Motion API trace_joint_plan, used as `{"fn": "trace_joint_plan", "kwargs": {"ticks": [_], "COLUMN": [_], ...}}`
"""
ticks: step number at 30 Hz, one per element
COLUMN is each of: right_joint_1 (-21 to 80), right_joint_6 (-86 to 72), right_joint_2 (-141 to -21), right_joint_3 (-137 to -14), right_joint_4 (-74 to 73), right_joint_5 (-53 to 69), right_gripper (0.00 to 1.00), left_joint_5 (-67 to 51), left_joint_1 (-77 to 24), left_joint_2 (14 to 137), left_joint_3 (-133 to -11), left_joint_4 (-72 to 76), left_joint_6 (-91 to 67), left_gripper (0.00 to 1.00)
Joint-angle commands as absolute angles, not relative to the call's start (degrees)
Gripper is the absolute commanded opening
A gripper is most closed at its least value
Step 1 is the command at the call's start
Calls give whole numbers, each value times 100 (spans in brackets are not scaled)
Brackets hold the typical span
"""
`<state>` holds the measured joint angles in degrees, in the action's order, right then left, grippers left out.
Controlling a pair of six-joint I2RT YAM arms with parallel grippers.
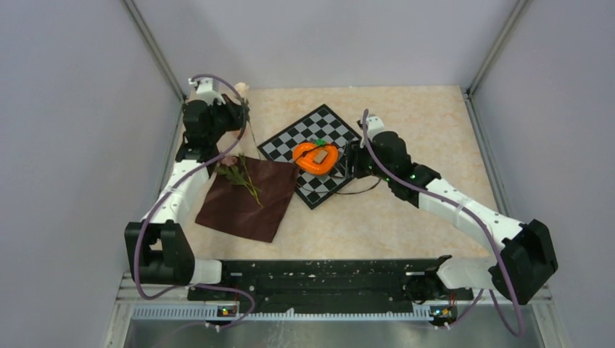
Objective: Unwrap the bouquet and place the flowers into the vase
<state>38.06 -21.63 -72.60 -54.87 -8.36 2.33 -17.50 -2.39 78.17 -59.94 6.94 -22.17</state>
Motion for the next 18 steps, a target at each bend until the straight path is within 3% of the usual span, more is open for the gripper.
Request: {"fn": "trace_joint_plan", "kwargs": {"ticks": [1, 18], "right_joint_1": [3786, 3779], "right_joint_6": [-2080, -2396], "right_joint_2": [-6830, -5782], "right_joint_3": [-5211, -4206], "right_joint_4": [-652, -86], "right_joint_5": [-354, -982], "right_gripper": [51, 53], "left_joint_5": [-1303, -486], "left_joint_1": [-38, 581], "left_joint_2": [7831, 9026], "left_joint_3": [-6286, -6892], "left_joint_4": [2325, 4353], "left_joint_6": [-1817, -949], "left_gripper": [0, 0]}}
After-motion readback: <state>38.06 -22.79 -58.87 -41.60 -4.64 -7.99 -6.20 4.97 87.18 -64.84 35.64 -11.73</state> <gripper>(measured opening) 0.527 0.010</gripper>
